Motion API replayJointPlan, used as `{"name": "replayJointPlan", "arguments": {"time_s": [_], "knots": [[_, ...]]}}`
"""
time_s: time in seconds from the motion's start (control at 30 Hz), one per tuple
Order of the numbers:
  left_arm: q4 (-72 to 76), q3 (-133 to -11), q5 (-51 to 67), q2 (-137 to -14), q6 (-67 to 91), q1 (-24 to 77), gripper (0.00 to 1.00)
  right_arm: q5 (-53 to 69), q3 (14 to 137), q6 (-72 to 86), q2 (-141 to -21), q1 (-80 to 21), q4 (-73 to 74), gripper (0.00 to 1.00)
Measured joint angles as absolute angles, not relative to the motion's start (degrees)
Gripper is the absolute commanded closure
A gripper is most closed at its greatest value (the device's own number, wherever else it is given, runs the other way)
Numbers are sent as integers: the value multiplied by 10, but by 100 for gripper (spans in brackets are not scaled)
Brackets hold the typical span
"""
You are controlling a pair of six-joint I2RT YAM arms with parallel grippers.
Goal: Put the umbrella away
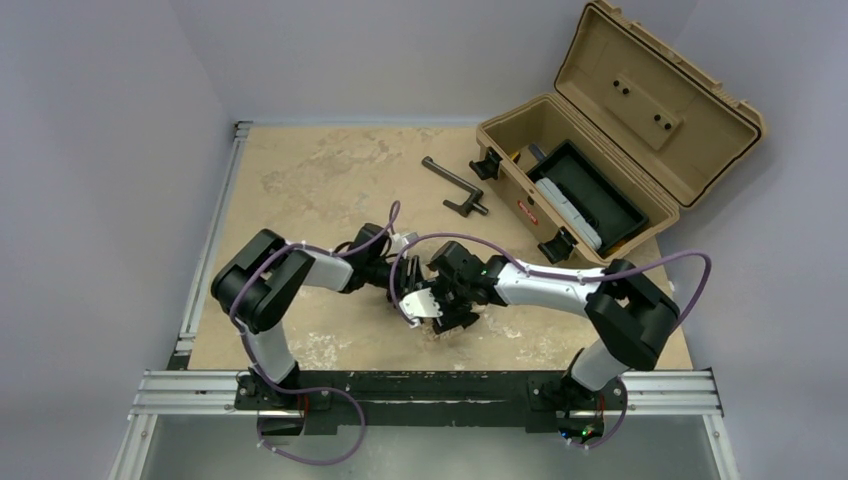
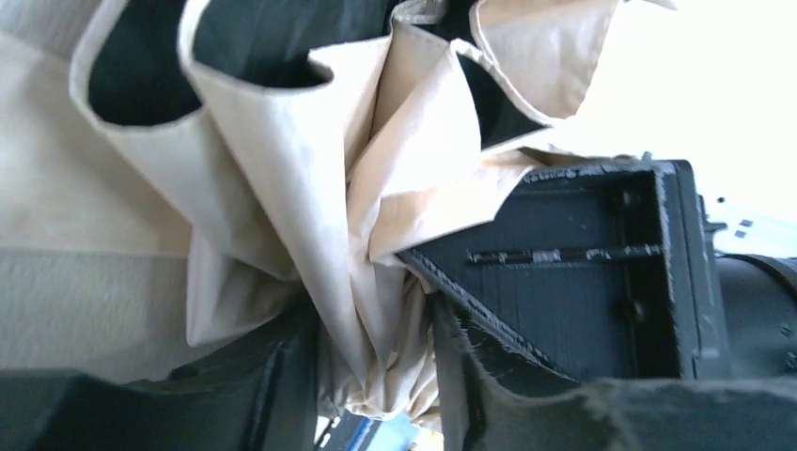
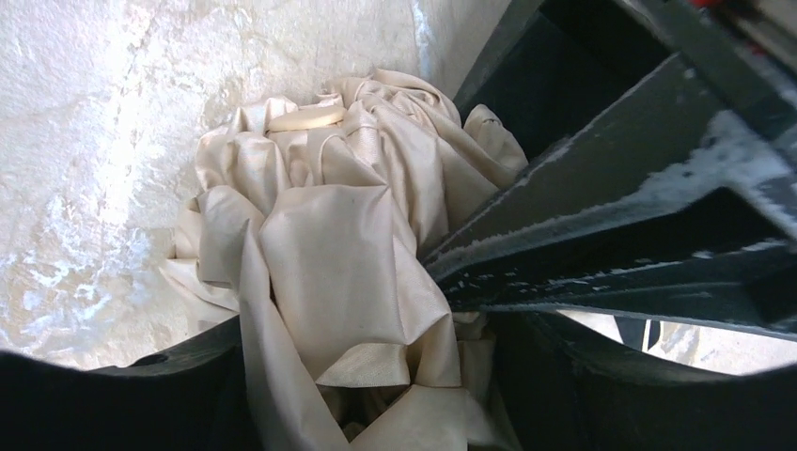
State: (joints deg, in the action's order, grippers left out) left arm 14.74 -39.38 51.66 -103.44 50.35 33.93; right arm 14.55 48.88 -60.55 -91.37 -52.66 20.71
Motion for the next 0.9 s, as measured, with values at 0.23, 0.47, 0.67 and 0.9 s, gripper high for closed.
{"name": "replayJointPlan", "arguments": {"time_s": [0.23, 0.47, 0.67, 0.9], "knots": [[177, -345, 510, -979, 550, 311, 44, 180, 491, -601, -922, -512, 185, 47], [115, -282, 426, -816, 536, 273, 42, 208, 493, -604, -932, -505, 135, 49], [2, -257, 330, -611, 481, 273, 42, 222, 503, -599, -946, -497, 130, 51], [-25, -147, 226, -329, 413, 288, 39, 236, 552, -578, -983, -488, 169, 56]]}}
